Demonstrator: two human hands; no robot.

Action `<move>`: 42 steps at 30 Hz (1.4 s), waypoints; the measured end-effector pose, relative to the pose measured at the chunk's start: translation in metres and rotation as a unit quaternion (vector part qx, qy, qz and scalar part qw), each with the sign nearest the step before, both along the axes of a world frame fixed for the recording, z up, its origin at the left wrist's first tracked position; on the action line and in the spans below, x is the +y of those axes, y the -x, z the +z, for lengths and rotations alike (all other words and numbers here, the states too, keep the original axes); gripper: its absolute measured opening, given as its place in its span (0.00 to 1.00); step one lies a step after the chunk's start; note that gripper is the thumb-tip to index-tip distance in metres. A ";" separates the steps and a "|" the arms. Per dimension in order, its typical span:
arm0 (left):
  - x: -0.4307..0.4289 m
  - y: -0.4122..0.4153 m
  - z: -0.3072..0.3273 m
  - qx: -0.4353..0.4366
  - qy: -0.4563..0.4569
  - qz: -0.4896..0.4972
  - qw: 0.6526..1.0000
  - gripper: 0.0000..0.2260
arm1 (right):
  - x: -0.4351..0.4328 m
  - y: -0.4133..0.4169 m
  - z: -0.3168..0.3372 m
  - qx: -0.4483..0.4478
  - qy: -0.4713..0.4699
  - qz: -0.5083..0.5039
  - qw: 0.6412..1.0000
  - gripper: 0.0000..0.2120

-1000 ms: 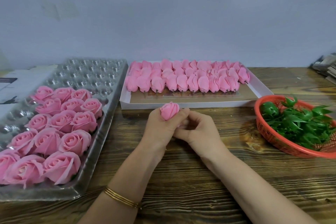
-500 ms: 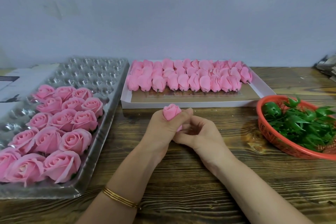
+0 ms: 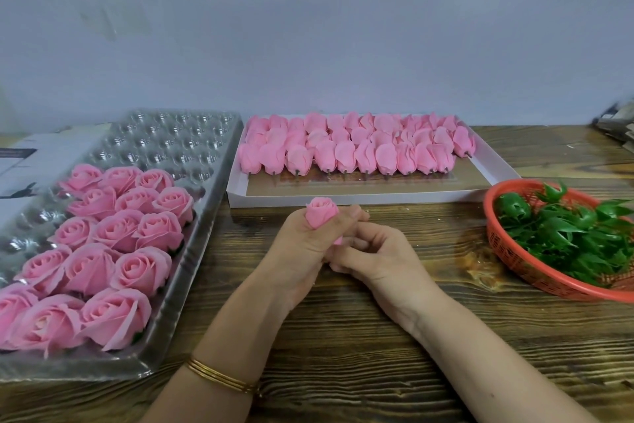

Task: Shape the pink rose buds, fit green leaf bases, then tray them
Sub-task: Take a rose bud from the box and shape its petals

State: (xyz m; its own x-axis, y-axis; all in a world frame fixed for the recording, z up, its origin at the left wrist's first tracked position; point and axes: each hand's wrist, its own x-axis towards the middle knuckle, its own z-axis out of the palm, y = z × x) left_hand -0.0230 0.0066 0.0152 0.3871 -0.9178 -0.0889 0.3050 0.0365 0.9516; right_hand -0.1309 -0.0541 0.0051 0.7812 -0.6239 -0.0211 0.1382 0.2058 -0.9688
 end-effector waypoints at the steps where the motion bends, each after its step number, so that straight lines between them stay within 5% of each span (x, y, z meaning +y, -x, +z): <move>1: -0.001 0.001 -0.001 0.004 0.005 0.011 1.000 0.18 | 0.000 0.000 -0.001 0.006 0.011 -0.011 1.000 0.07; 8: -0.004 0.005 -0.005 0.003 0.022 0.042 0.999 0.26 | 0.002 0.001 0.002 0.054 0.140 -0.089 0.985 0.11; 20: -0.003 0.003 -0.009 -0.091 0.014 0.039 0.995 0.14 | -0.008 0.004 0.002 0.034 -0.040 -0.053 0.997 0.16; 25: -0.003 0.006 -0.011 -0.223 -0.012 0.063 0.973 0.18 | -0.011 0.006 0.006 0.020 -0.016 -0.126 0.992 0.05; 32: -0.003 0.009 -0.011 -0.283 -0.028 0.027 0.958 0.04 | -0.003 0.005 0.010 0.061 0.005 -0.136 0.989 0.17; 42: -0.004 0.013 -0.012 -0.304 -0.020 0.057 0.951 0.04 | -0.002 0.007 0.014 0.082 -0.012 -0.147 0.986 0.12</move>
State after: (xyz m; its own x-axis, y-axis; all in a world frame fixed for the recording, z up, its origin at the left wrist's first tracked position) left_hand -0.0362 0.0030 0.0035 0.4753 -0.8672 0.1485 -0.3056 -0.0044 0.9522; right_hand -0.1380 -0.0557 0.0195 0.5521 -0.8203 -0.1491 0.0374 0.2030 -0.9785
